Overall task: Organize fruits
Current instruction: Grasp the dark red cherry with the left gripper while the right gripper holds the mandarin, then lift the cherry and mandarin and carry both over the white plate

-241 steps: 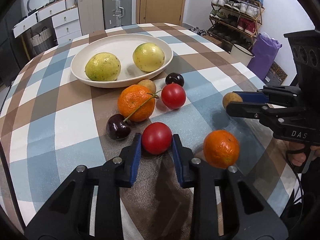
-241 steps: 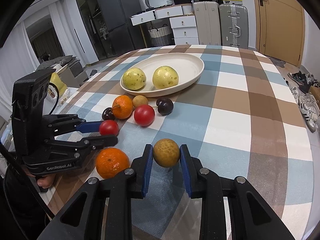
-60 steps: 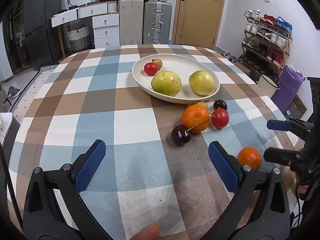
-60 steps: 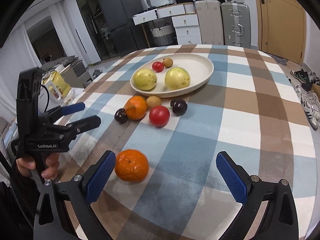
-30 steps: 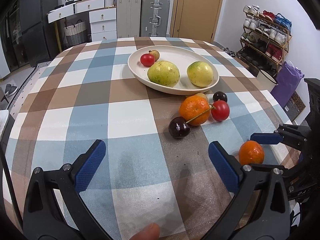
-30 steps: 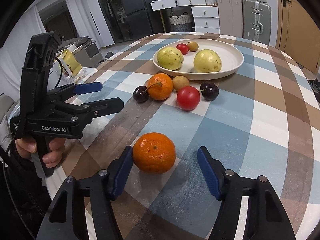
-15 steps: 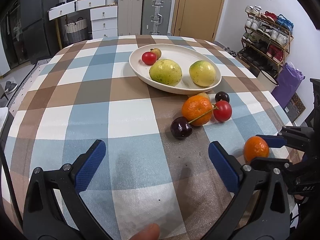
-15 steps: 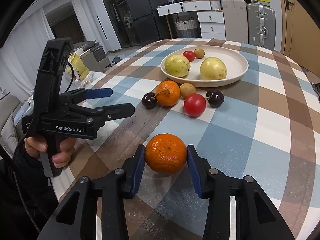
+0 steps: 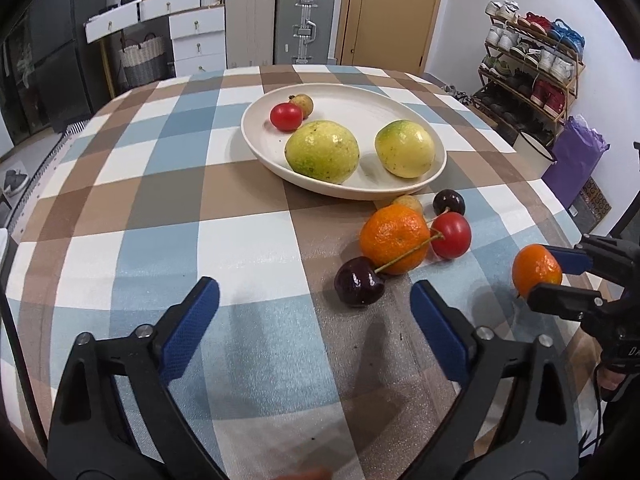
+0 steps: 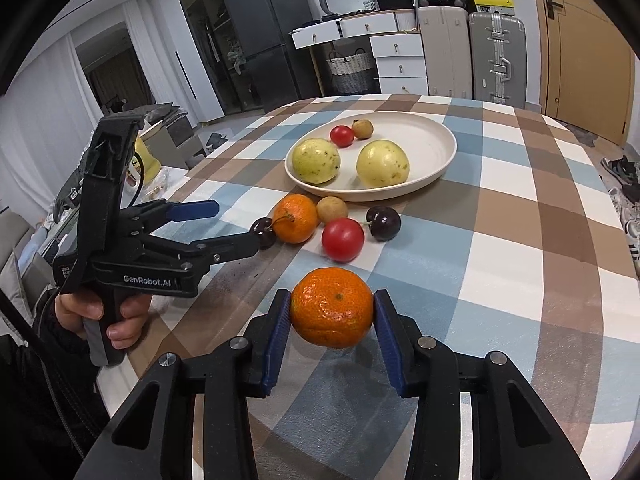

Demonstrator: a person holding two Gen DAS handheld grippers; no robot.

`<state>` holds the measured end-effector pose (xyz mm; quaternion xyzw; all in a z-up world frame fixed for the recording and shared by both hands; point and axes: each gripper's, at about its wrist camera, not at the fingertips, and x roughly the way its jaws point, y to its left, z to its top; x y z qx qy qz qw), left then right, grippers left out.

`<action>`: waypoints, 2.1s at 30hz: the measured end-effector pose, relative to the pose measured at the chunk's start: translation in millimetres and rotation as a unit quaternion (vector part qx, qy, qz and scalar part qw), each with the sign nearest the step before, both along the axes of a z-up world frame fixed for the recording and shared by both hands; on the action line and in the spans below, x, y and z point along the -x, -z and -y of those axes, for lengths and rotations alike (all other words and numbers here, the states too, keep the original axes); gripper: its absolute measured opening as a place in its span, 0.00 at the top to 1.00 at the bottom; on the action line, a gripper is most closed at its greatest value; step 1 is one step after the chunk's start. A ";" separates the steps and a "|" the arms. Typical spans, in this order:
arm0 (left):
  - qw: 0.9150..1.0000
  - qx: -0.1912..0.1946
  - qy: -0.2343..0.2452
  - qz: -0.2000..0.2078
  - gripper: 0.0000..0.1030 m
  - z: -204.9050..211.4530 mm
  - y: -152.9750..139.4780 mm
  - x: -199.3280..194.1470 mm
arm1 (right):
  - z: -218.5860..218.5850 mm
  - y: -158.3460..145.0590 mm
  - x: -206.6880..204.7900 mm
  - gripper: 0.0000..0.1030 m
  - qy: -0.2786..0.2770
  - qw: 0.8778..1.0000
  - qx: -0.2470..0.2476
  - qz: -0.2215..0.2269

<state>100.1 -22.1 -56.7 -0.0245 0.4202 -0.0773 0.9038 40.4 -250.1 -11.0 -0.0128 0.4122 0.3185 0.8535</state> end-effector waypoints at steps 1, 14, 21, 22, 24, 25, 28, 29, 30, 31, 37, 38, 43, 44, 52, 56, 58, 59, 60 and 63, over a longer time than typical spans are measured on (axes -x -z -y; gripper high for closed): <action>1.000 0.003 0.001 -0.005 0.16 -0.7 1.3 -2.5 | 0.4 0.2 -1.0 0.59 0.001 1.000 0.000 0.000; 0.999 -0.008 0.051 -0.013 0.52 15.6 5.5 -10.4 | 5.4 1.9 -8.1 0.59 0.008 1.000 0.001 -0.001; 0.998 0.000 0.060 -0.009 0.75 15.5 3.9 -8.2 | 6.9 1.5 -9.8 0.59 0.010 1.000 0.001 -0.002; 0.998 0.001 0.062 -0.009 0.76 15.8 3.8 -7.5 | 6.7 0.8 -9.8 0.59 0.009 1.000 0.002 -0.001; 0.998 0.002 0.061 -0.008 0.76 15.3 3.1 -5.8 | 7.2 -0.5 -9.4 0.59 0.010 1.000 0.003 0.001; 0.998 0.003 0.061 -0.007 0.76 14.8 2.7 -4.9 | 7.3 -0.9 -9.5 0.59 0.011 1.000 0.003 0.002; 0.998 0.009 0.060 -0.003 0.76 12.3 0.8 -1.4 | 7.9 -4.1 -8.6 0.59 0.013 1.000 0.006 0.004; 0.998 0.011 0.060 -0.001 0.76 11.4 0.0 0.0 | 7.9 -5.4 -8.2 0.59 0.013 1.000 0.007 0.005; 0.998 0.013 0.061 -0.001 0.76 10.6 -0.8 1.1 | 7.7 -6.6 -7.9 0.59 0.013 1.000 0.008 0.007; 0.998 0.015 0.060 0.001 0.76 10.0 -1.4 1.9 | 7.6 -8.5 -7.6 0.59 0.014 1.000 0.008 0.009; 0.998 0.025 0.054 0.022 0.76 4.0 -15.9 10.1 | 5.1 -15.8 -8.1 0.59 0.015 1.000 0.006 0.018; 0.998 0.026 0.051 0.025 0.76 2.7 -18.3 11.3 | 4.6 -17.4 -8.6 0.59 0.016 1.000 0.005 0.020; 0.998 0.030 0.038 0.046 0.76 -3.9 -33.4 18.1 | 5.7 -26.8 -12.4 0.59 0.020 0.999 -0.006 0.033; 0.998 0.032 0.037 0.049 0.76 -4.9 -36.2 19.0 | 6.6 -28.7 -13.4 0.59 0.021 0.999 -0.010 0.034; 0.996 0.024 0.026 0.079 0.76 -6.1 -57.3 20.2 | 9.5 -46.9 -25.6 0.59 0.030 0.997 -0.033 0.059; 0.996 0.020 0.026 0.084 0.76 -3.8 -62.6 16.0 | 9.6 -52.0 -37.1 0.59 0.037 0.996 -0.047 0.060; 0.996 0.018 0.025 0.086 0.76 -2.9 -64.3 12.9 | 9.1 -54.4 -43.3 0.59 0.039 0.996 -0.051 0.061; 0.996 0.018 0.024 0.087 0.76 -2.9 -64.4 13.0 | 9.1 -55.4 -45.6 0.59 0.040 0.996 -0.053 0.062; 0.996 0.018 0.023 0.087 0.76 -3.0 -65.5 10.9 | 9.1 -56.5 -48.3 0.59 0.041 0.996 -0.056 0.062; 0.996 0.020 0.021 0.089 0.76 -1.9 -68.8 3.8 | 8.6 -59.5 -55.2 0.59 0.044 0.995 -0.060 0.064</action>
